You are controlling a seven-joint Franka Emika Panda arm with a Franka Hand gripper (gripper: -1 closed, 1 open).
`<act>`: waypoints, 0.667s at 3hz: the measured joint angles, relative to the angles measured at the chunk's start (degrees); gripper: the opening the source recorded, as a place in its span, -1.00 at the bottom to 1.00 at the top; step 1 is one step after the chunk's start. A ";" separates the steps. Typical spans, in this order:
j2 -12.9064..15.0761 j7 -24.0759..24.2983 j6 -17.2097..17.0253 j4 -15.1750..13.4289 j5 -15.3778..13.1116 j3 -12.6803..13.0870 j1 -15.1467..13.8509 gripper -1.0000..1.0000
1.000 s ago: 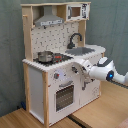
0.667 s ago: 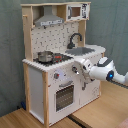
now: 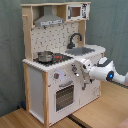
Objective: Play with the kitchen
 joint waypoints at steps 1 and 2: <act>-0.02 0.55 -1.16 1.42 0.72 0.58 1.25 1.00; 0.03 0.55 -5.39 5.92 0.73 1.08 0.88 1.00</act>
